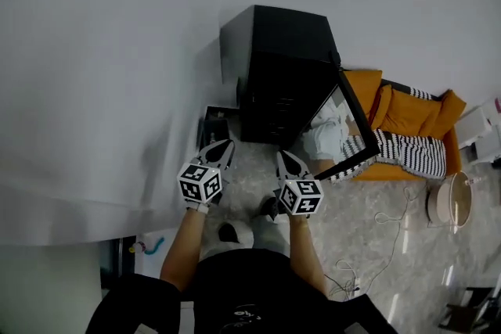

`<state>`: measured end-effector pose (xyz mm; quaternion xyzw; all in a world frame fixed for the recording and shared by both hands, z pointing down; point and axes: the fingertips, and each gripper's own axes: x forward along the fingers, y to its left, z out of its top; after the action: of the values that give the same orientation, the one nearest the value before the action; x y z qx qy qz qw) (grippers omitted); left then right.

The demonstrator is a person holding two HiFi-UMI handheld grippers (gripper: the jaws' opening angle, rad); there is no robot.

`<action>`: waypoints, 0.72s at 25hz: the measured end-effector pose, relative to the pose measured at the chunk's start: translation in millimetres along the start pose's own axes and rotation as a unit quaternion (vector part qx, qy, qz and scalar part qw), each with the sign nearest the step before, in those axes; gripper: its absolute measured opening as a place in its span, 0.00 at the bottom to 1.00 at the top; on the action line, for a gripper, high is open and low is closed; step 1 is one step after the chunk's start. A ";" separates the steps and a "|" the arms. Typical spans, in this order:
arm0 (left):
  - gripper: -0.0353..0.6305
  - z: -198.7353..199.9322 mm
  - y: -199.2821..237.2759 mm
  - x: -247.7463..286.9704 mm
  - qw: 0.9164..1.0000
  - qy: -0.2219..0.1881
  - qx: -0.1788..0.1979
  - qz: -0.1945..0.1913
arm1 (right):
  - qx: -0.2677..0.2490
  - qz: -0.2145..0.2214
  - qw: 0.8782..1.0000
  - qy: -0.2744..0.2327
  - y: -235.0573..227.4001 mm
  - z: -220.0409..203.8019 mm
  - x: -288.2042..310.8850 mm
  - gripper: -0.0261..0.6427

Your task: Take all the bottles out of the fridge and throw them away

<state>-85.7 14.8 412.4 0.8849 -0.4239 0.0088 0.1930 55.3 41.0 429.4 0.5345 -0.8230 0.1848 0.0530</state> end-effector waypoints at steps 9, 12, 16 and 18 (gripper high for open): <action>0.06 4.0 -52.5 -5.5 0.999 0.005 0.027 -0.030 | -0.006 -0.010 1.000 -0.019 -11.5 17.2 -44.3 0.05; 0.06 8.4 -66.6 2.2 0.999 0.001 0.030 -0.028 | -0.005 -0.003 1.000 -0.023 -23.2 21.9 -50.3 0.05; 0.06 10.8 -86.7 17.9 0.999 -0.002 0.030 -0.020 | -0.015 0.012 1.000 -0.017 -43.3 25.5 -55.8 0.05; 0.06 10.6 -97.8 26.7 0.999 -0.001 0.034 -0.014 | -0.029 0.019 0.999 -0.011 -55.2 28.6 -59.9 0.05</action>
<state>3.5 46.6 374.7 0.8969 -0.4107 0.0194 0.1628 133.4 62.4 399.5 0.5189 -0.8386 0.1560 0.0556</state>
